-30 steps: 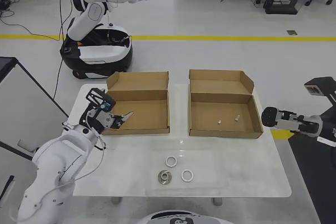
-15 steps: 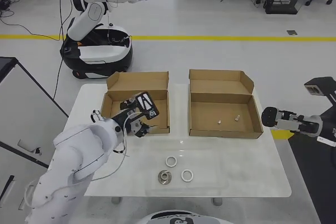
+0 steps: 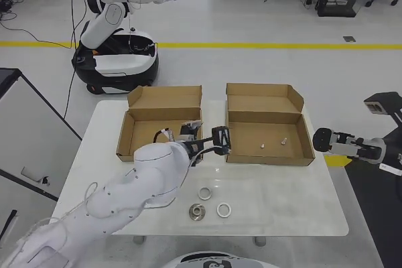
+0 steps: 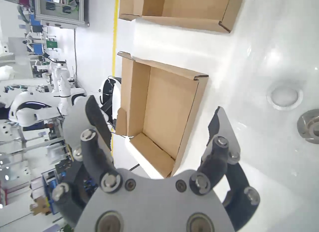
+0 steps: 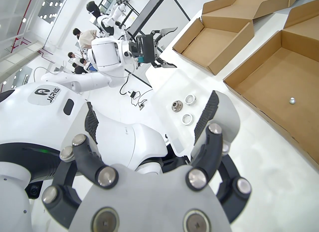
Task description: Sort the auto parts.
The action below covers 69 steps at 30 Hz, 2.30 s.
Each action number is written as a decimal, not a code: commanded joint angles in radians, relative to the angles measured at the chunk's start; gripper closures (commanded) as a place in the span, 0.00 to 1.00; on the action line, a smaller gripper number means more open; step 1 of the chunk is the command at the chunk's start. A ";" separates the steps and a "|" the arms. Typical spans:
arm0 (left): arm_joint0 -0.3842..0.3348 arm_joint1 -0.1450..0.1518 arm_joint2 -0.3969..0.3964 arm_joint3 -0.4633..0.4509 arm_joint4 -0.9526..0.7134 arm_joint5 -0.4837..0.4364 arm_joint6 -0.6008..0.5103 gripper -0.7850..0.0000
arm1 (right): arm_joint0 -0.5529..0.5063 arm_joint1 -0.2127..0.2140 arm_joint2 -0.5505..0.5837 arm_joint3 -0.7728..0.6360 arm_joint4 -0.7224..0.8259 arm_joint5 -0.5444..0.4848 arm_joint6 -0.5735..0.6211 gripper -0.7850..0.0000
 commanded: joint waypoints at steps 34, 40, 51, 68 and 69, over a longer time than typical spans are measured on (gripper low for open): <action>-0.424 -0.045 0.415 0.137 -0.626 0.325 -0.170 0.00 | 0.000 0.000 0.000 0.000 0.000 0.000 0.000 0.00; -0.389 -0.059 0.416 0.168 -0.625 0.360 -0.151 0.00 | 0.000 0.000 0.000 0.000 0.000 0.000 0.000 0.00; -0.332 -0.088 0.436 0.200 -0.642 0.376 -0.149 0.00 | 0.000 0.000 0.000 0.000 0.000 0.000 0.000 0.00; -0.274 -0.116 0.443 0.195 -0.612 0.334 -0.123 0.00 | 0.000 0.000 0.000 0.000 0.000 0.000 0.000 0.00; -0.272 -0.118 0.442 0.198 -0.609 0.332 -0.118 0.00 | 0.000 0.000 0.000 0.000 0.000 0.000 0.000 0.00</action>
